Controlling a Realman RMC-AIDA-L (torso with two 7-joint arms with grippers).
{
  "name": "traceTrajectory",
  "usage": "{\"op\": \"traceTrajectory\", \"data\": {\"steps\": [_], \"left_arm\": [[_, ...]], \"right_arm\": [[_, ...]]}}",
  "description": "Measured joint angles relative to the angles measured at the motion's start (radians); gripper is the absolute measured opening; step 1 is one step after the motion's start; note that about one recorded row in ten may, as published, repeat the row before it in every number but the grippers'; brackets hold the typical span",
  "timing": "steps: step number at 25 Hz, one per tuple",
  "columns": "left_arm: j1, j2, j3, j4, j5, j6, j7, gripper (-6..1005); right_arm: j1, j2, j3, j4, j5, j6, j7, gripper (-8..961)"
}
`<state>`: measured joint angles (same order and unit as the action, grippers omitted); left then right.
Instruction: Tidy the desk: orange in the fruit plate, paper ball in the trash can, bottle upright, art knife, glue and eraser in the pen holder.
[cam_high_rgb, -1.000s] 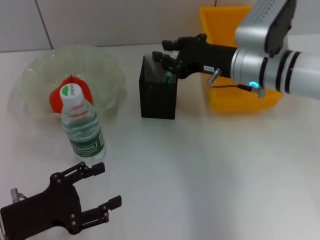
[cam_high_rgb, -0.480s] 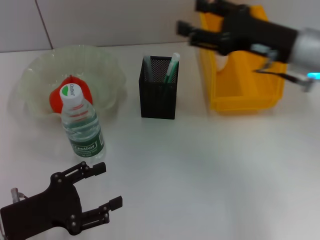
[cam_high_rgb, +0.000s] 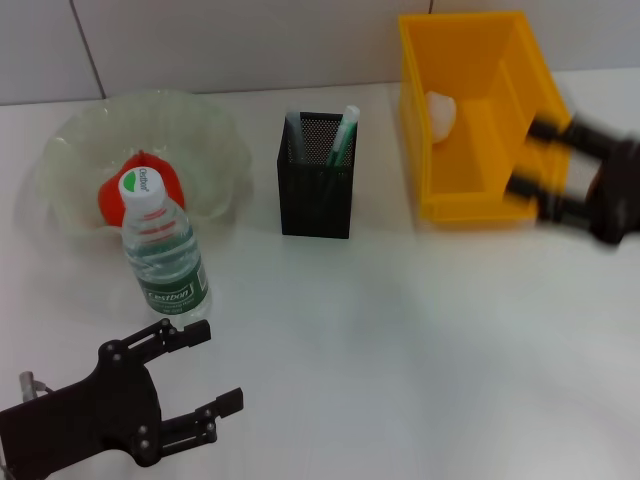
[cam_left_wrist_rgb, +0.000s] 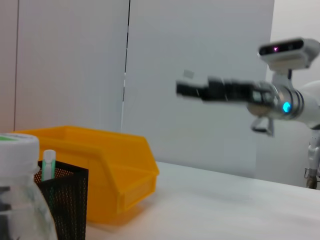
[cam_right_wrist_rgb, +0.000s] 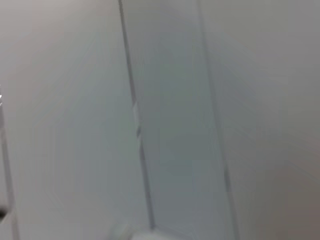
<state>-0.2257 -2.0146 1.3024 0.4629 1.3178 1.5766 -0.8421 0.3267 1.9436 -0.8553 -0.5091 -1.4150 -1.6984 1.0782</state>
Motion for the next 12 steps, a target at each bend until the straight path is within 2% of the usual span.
{"op": "traceTrajectory", "data": {"steps": [2,3,7,12], "left_arm": [[-0.002,-0.001,0.0,-0.002,0.001,-0.002,0.0,800],[-0.003,-0.002,0.0,-0.003,0.002,-0.003,0.0,800],[-0.009,-0.003,0.0,-0.005,0.012,-0.005,-0.006,800],[-0.043,-0.011,0.002,-0.007,0.055,-0.038,-0.052,800]], "right_arm": [[-0.009,0.019,0.003,0.01,-0.12,0.001,-0.044,770],[-0.009,0.019,0.003,0.01,-0.12,0.001,-0.044,770],[-0.005,0.058,0.003,0.011,-0.242,0.002,-0.067,770],[0.011,0.065,-0.01,0.018,-0.327,-0.015,-0.067,770]]}}
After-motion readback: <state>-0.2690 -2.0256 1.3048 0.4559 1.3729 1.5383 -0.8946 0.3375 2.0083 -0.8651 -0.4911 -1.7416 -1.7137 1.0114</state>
